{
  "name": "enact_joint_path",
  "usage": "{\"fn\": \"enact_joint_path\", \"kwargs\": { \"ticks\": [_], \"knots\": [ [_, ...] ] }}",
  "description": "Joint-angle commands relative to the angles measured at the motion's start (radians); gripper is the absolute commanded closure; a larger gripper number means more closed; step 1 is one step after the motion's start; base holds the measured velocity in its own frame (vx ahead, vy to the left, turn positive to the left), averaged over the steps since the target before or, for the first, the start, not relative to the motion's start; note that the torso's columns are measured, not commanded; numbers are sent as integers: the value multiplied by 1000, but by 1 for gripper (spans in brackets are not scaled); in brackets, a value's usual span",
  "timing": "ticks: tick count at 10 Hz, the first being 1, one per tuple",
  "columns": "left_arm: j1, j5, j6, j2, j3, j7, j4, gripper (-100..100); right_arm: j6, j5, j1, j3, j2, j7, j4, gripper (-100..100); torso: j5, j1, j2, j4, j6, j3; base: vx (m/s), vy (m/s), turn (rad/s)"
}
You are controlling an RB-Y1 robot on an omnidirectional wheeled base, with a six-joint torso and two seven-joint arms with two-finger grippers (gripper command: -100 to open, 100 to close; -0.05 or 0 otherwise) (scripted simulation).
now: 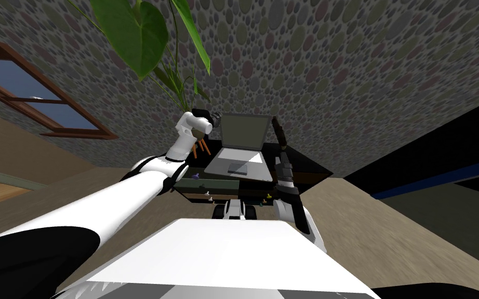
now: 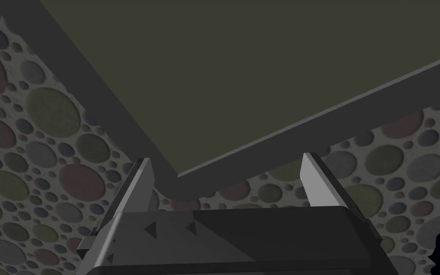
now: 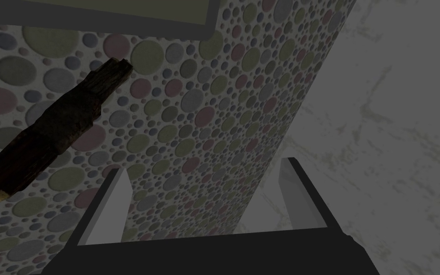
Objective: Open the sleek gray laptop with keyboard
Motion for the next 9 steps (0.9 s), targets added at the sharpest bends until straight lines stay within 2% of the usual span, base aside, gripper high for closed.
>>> {"fn": "enact_joint_path", "kwargs": {
  "ticks": [1, 2, 3, 5, 6, 7, 8, 9],
  "knots": [
    [-54, 15, 55, 24, -7, -5, 27, -100, 0, 0, 0, 0, 0, 0, 0, 0, 0, 0, 0, 0, 0, 0, 28, 9, 7],
    [-69, 19, 68, 30, -8, -7, 35, -100, 0, 0, 0, 0, 0, 0, 0, 0, 0, 0, 0, 0, 0, 0, 19, 10, 5],
    [-57, 17, 59, 27, -7, -5, 26, -100, 0, 0, 0, 0, 0, 0, 0, 0, 0, 0, 0, 0, 0, 0, 7, 5, 0],
    [-66, 19, 68, 30, -7, -5, 29, -100, 0, 0, 0, 0, 0, 0, 0, 0, -1, -2, -4, -1, 0, -2, 76, -17, -19],
    [-67, 19, 70, 31, -7, -5, 29, 100, 0, 0, 0, 0, 0, 0, 0, 0, 0, -1, -2, -1, 0, -2, 8, -1, 1],
    [-44, -8, 18, 15, 8, -6, 39, 100, 0, 0, 0, 0, 0, 0, 0, 0, 0, 0, -1, -2, 0, -1, -33, -9, 23],
    [-44, -8, -1, 15, 8, -6, 39, 100, 0, 0, 0, 0, 0, 0, -1, 0, 2, 2, 0, -3, -1, 0, -52, -17, 20],
    [-19, -35, -35, -2, 20, -6, 50, 100, 0, 0, 0, 0, 0, 0, -1, 0, 2, 2, 0, -2, 0, 1, -62, -17, 21]
  ]
}}
